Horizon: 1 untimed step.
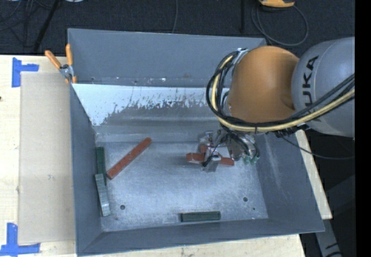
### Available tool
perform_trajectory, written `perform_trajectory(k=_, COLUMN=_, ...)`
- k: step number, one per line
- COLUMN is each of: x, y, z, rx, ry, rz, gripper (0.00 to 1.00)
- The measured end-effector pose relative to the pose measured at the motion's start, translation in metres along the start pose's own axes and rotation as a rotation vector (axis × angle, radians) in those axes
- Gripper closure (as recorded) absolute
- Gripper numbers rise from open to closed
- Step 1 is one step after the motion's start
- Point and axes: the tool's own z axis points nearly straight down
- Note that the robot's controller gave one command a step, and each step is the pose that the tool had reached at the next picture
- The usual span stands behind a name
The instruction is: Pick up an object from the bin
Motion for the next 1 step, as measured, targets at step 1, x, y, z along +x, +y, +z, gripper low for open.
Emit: perform_trajectory(k=1, x=-0.0064, y=0.0795, z=-0.1104, rx=-0.003, ry=0.002, rz=-0.461, gripper=1.00)
